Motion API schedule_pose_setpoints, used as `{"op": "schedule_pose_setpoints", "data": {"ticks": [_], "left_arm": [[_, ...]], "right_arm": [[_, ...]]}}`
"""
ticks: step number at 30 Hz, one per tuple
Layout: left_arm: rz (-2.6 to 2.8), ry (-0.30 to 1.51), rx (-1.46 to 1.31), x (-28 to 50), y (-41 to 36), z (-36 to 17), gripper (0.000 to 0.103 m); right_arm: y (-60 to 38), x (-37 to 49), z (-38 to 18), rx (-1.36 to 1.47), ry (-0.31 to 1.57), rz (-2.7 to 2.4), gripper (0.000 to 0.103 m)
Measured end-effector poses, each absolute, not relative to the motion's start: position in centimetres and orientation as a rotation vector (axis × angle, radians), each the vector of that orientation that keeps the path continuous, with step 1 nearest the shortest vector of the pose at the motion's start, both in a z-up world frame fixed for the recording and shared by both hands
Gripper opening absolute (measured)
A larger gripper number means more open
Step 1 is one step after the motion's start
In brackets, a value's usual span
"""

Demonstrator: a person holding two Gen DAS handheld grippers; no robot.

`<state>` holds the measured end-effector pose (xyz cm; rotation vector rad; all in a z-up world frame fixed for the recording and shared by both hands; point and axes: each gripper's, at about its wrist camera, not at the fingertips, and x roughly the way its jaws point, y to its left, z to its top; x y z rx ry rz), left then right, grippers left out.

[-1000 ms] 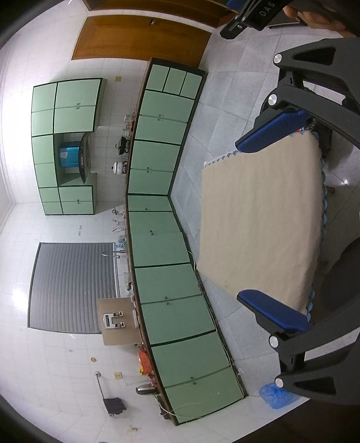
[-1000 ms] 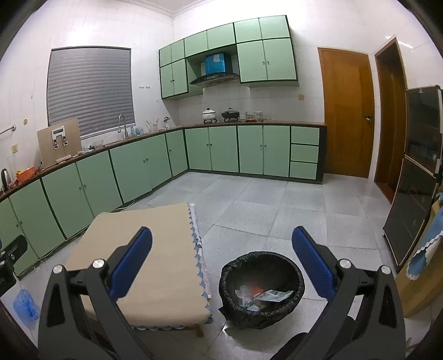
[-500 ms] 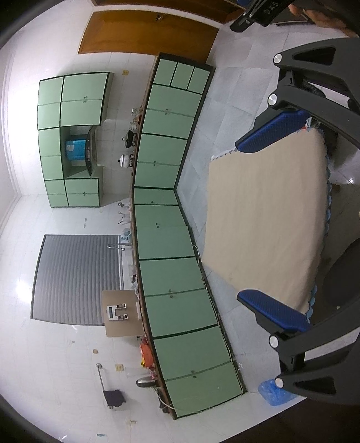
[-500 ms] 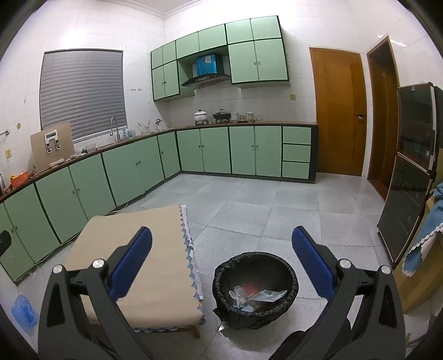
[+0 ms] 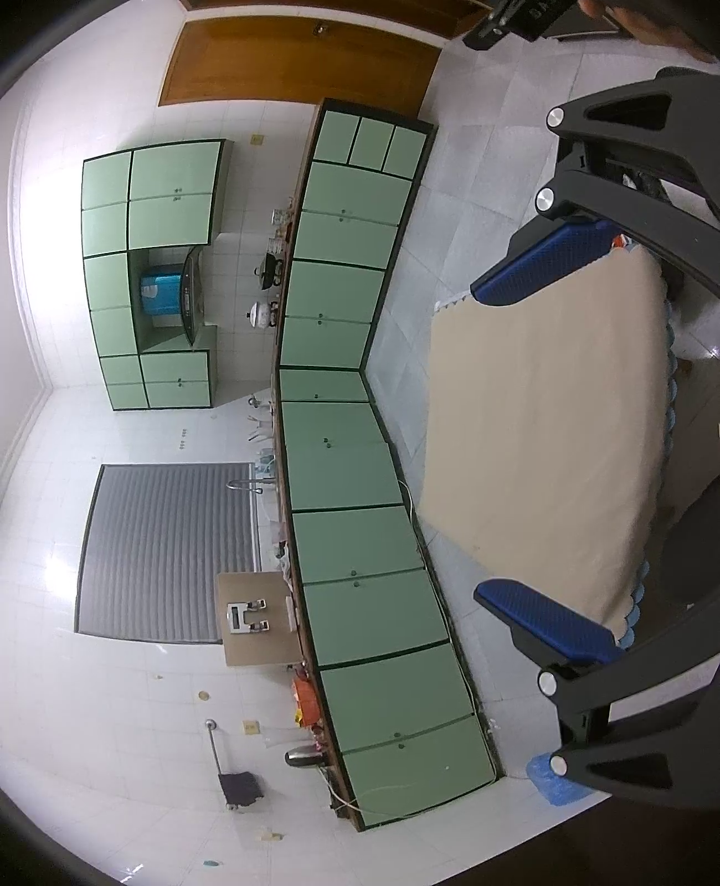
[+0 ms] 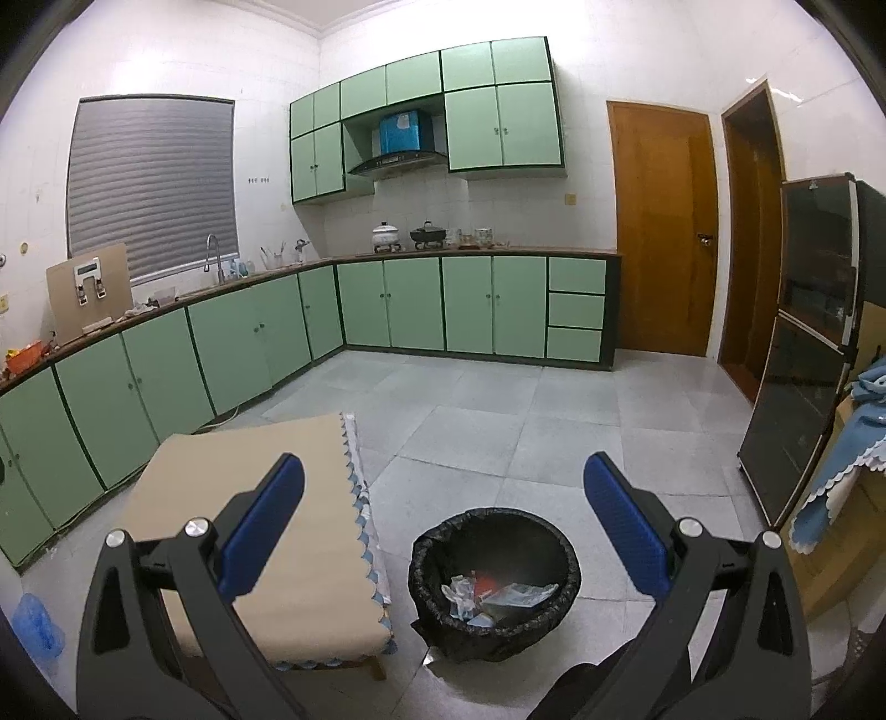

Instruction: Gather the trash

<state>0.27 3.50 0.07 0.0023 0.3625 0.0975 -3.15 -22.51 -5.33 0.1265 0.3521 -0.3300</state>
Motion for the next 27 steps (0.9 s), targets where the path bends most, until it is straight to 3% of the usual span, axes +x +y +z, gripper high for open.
{"op": "schedule_pose_setpoints", "data": {"ticks": [27], "left_arm": [[0.066, 0.378, 0.024, 1.4, 1.9, -0.5, 0.097]], "right_arm": [[-23.3, -3.5, -4.5, 0.117, 0.297, -0.377, 0.098]]}}
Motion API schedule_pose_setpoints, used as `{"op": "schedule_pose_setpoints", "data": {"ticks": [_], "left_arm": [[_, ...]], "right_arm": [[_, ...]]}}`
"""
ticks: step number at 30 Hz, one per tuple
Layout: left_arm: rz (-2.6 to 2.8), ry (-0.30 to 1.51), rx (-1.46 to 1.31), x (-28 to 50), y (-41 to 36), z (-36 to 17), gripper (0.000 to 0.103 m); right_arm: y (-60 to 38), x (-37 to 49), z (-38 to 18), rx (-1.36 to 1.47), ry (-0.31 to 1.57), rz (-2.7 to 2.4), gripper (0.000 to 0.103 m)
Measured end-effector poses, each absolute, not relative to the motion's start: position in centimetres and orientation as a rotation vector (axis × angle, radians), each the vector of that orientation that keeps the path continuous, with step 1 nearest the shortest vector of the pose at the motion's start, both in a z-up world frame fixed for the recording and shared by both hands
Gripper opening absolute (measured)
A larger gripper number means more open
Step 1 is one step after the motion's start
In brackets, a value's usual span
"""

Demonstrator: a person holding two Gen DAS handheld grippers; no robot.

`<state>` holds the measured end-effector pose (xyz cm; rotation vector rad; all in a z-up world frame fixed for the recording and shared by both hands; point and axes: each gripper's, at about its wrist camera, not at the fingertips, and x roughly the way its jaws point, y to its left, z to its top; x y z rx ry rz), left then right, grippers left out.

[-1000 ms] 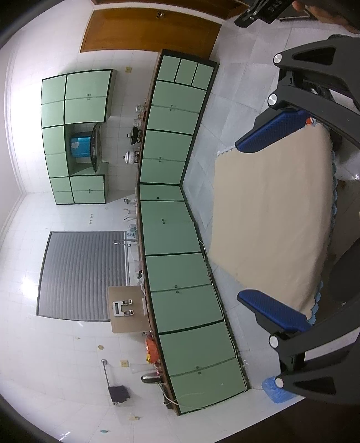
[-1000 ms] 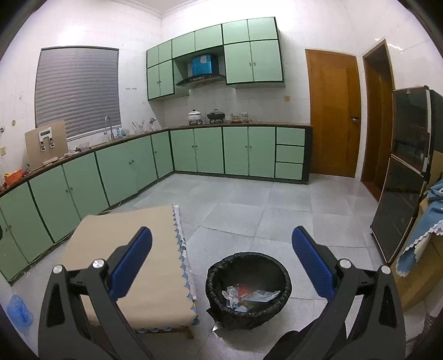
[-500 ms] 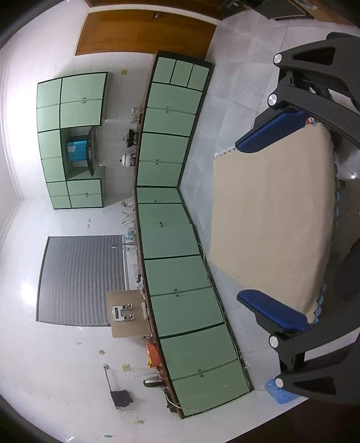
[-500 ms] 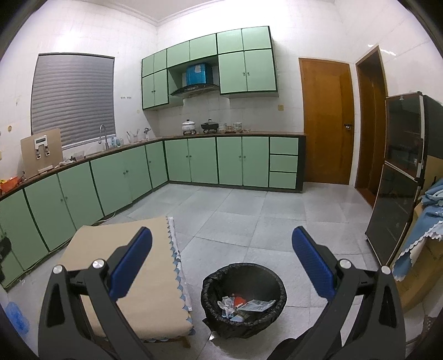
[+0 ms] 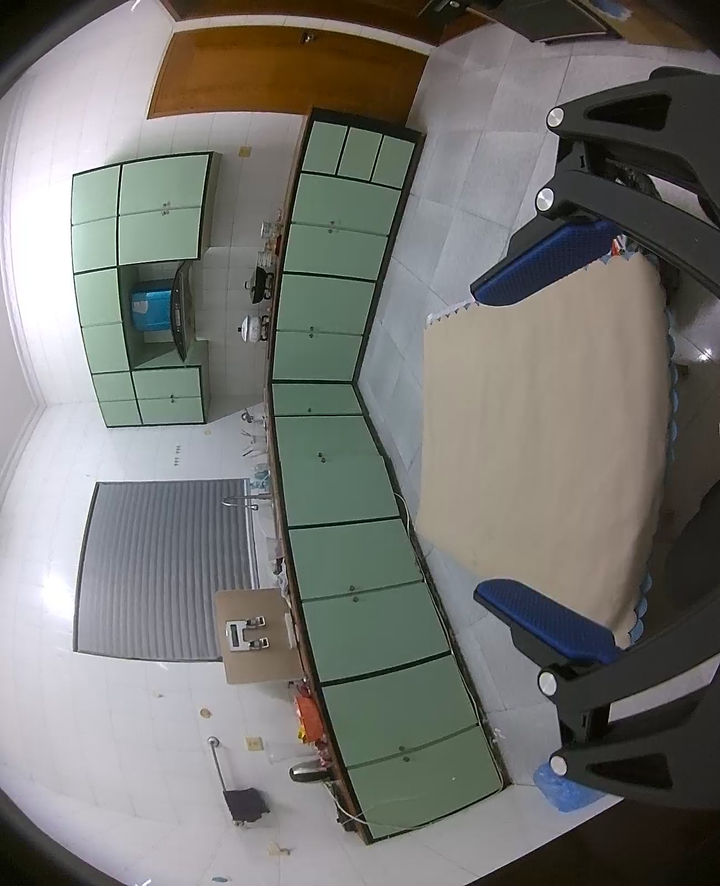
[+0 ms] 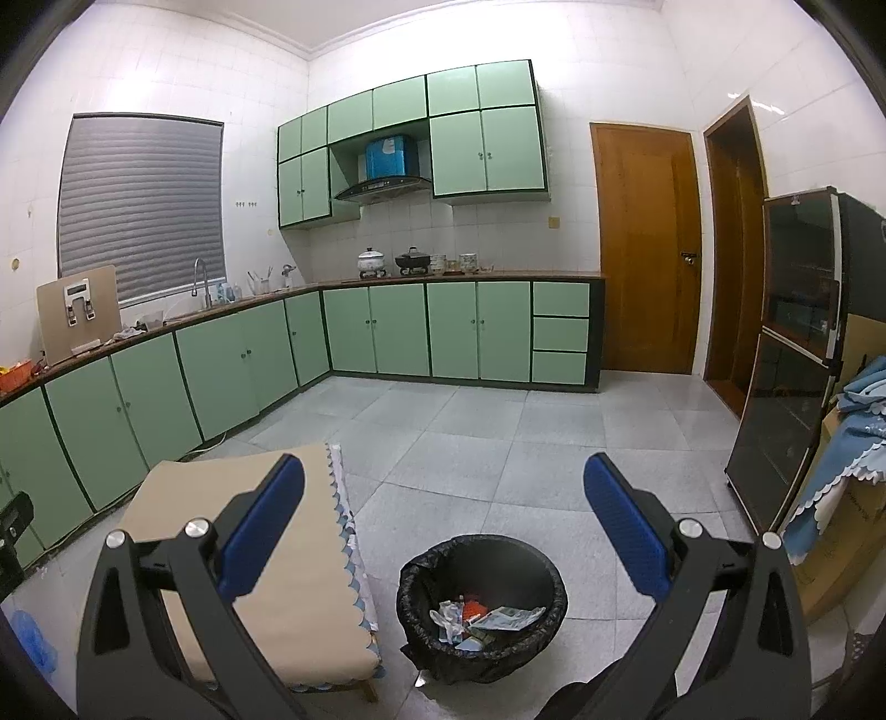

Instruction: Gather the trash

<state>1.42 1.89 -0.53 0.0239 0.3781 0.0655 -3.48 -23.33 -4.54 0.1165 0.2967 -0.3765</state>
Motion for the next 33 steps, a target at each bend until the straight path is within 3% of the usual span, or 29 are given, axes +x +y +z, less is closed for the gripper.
{"op": "schedule_pose_setpoints", "data": {"ticks": [33], "left_arm": [[0.081, 0.393, 0.03, 2.08, 1.52, -0.77, 0.097]], "right_arm": [[-23.72, -3.94, -4.85, 0.11, 0.291, -0.398, 0.098]]}}
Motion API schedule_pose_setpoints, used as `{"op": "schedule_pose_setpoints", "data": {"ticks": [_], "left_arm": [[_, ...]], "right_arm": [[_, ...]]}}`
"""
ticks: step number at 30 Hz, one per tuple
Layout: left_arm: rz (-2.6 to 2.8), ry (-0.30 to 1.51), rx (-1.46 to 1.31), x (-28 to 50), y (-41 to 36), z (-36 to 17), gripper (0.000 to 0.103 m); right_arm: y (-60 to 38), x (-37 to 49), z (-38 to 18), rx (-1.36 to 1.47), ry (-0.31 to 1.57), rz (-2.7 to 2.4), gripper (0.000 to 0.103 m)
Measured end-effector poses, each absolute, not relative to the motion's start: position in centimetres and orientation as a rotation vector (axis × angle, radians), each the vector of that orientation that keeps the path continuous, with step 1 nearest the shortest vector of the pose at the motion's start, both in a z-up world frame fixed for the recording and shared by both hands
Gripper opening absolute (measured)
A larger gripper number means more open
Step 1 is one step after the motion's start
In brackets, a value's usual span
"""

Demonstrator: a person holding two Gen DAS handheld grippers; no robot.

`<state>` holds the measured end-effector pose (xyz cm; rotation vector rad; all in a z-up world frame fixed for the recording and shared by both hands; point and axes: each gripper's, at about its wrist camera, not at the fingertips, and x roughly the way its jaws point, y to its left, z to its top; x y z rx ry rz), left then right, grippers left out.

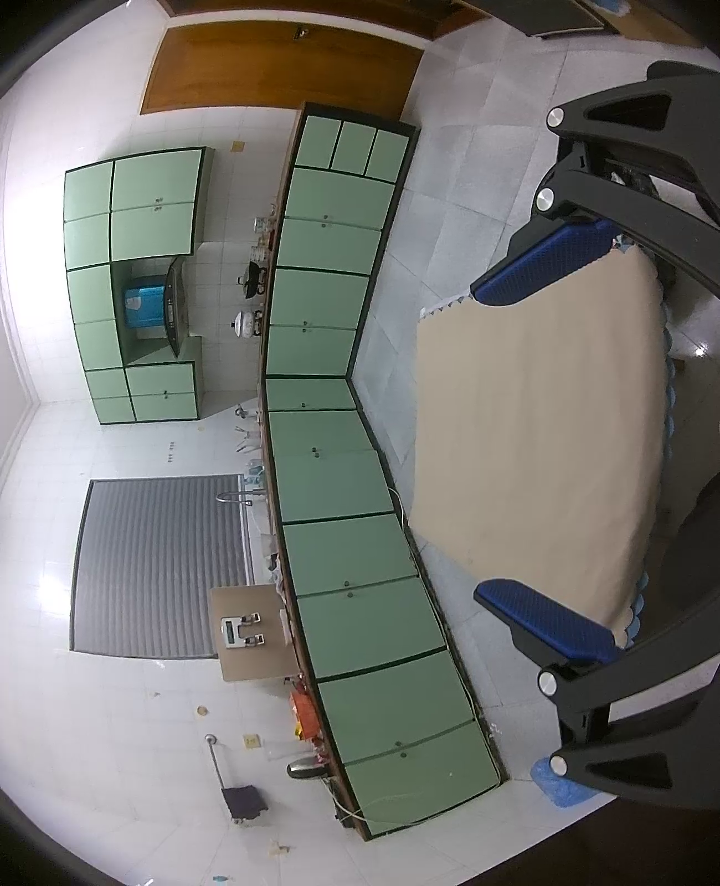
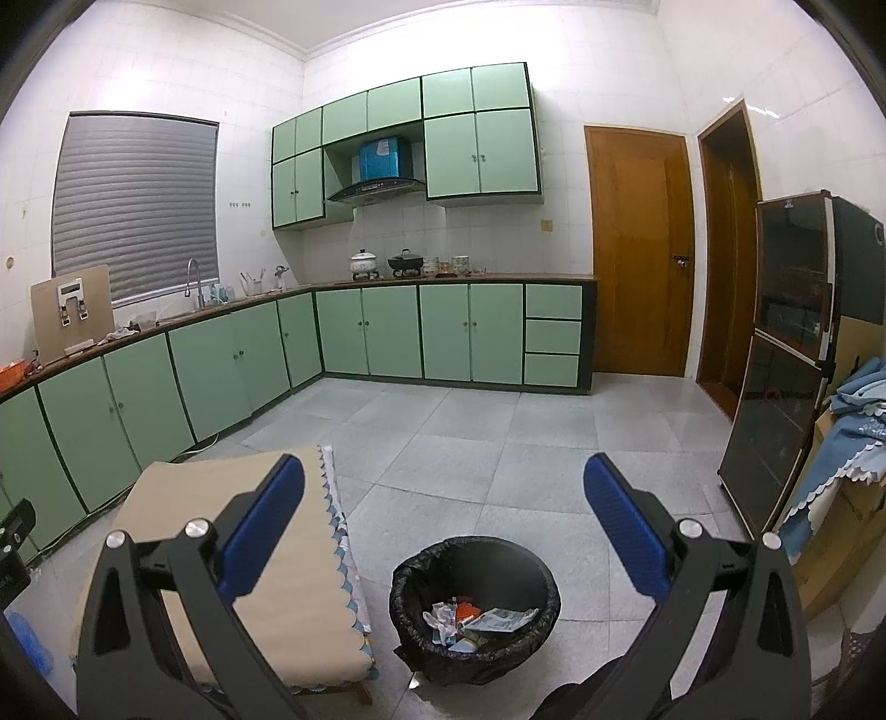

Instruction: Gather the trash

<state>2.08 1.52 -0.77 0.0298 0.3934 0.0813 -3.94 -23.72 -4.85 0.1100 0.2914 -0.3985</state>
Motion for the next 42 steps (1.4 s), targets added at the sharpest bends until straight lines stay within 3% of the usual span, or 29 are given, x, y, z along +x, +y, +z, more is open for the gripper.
{"op": "schedule_pose_setpoints", "data": {"ticks": [42], "left_arm": [[0.082, 0.383, 0.025, 1.73, 1.24, -0.85, 0.097]], "right_arm": [[-22.8, -3.58, -3.95, 0.105, 0.307, -0.39, 0.098]]}}
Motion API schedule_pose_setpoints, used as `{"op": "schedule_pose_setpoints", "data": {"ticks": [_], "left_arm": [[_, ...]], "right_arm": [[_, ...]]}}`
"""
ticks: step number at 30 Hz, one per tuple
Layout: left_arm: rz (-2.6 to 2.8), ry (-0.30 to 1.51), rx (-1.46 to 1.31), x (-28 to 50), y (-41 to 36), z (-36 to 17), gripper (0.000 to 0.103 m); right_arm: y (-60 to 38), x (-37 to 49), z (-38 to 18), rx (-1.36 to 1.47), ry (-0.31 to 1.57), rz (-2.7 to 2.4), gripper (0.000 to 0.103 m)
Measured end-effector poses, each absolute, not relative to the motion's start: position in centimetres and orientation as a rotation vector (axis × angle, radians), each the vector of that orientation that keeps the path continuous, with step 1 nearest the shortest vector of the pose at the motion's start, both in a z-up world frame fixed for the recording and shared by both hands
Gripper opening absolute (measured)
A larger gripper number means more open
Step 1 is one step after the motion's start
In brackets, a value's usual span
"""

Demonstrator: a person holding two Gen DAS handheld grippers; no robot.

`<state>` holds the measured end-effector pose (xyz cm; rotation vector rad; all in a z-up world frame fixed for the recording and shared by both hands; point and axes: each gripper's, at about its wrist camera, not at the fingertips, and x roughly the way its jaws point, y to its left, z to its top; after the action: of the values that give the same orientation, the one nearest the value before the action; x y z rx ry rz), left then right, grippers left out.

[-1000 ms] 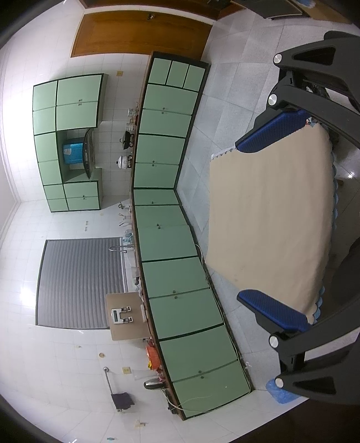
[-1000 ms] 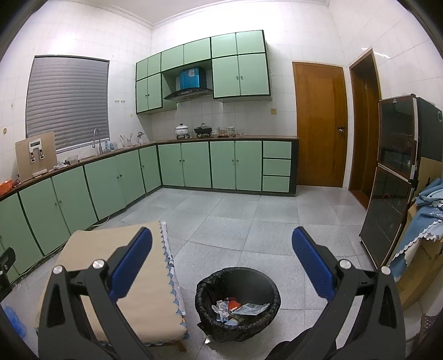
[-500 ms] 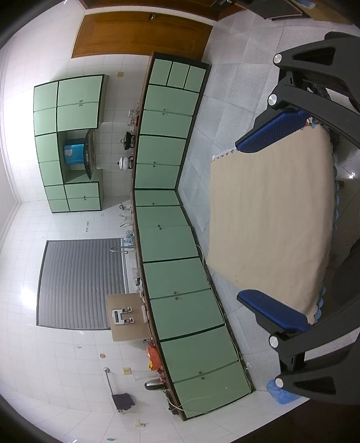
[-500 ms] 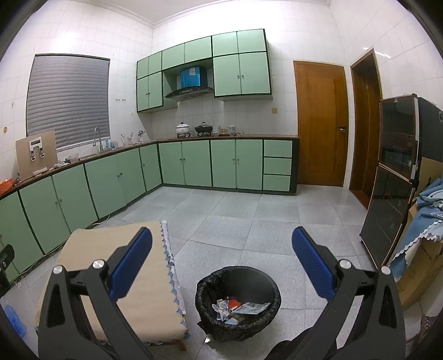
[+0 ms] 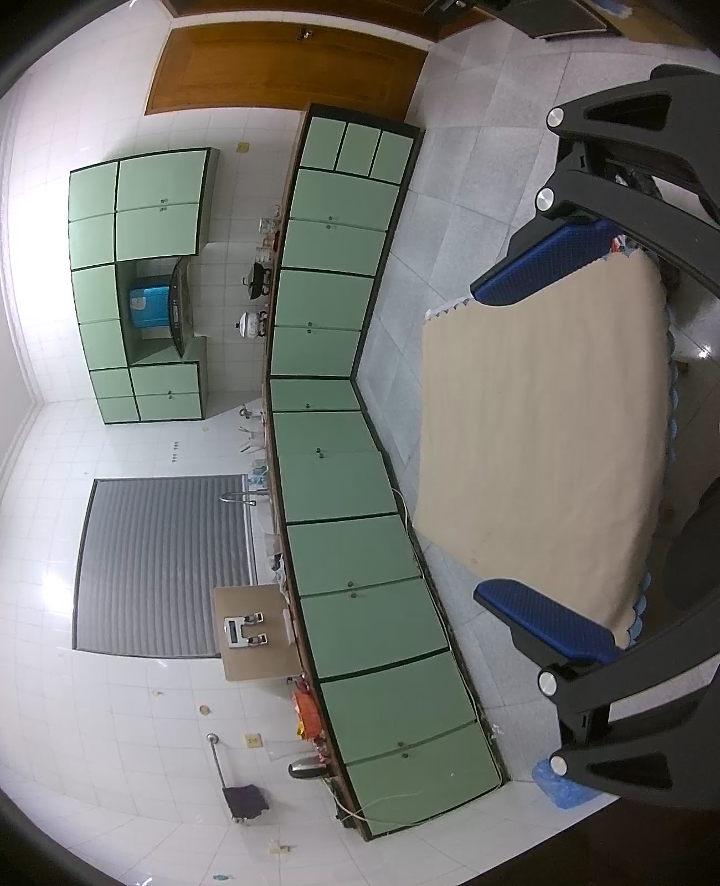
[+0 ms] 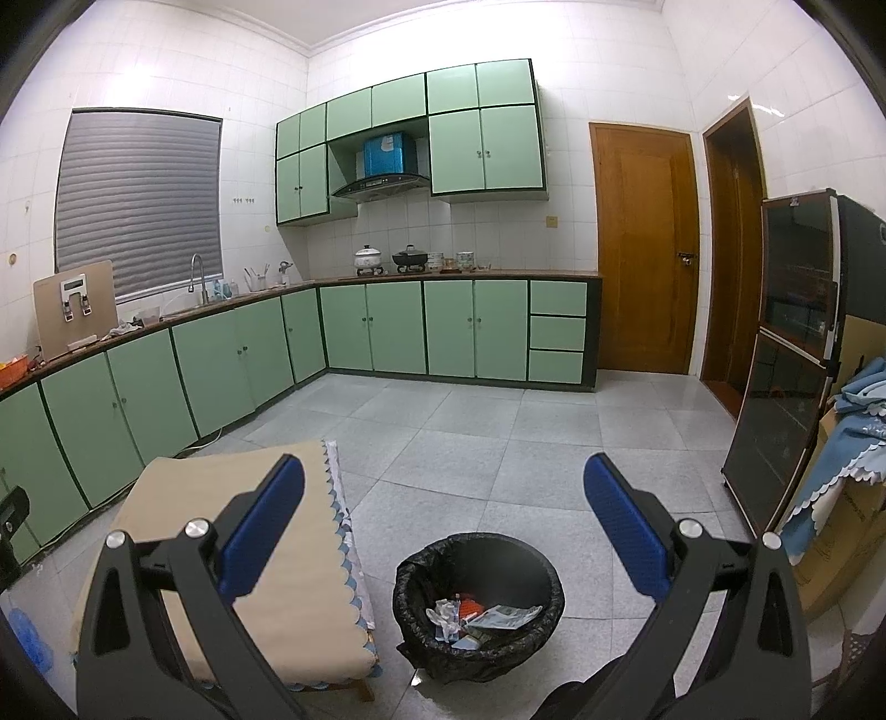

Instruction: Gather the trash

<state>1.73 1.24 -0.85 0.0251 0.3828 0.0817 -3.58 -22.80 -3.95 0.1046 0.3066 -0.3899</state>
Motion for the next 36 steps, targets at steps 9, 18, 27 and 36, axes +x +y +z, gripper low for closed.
{"op": "schedule_pose_setpoints", "data": {"ticks": [9, 18, 27, 36], "left_arm": [[0.079, 0.383, 0.024, 1.6, 1.2, -0.9, 0.097], [0.075, 0.388, 0.024, 1.6, 1.1, -1.0, 0.097], [0.081, 0.39, 0.022, 1.9, 1.2, -0.8, 0.097], [0.119, 0.381, 0.03, 3.0, 1.2, -0.8, 0.097]], "right_arm": [[-22.7, -3.7, -3.8, 0.104, 0.304, -0.386, 0.098], [-22.7, -3.8, -3.8, 0.104, 0.306, -0.388, 0.098], [-22.7, -3.7, -3.6, 0.099, 0.302, -0.382, 0.098], [-22.5, -4.4, -3.3, 0.1, 0.289, -0.363, 0.098]]}}
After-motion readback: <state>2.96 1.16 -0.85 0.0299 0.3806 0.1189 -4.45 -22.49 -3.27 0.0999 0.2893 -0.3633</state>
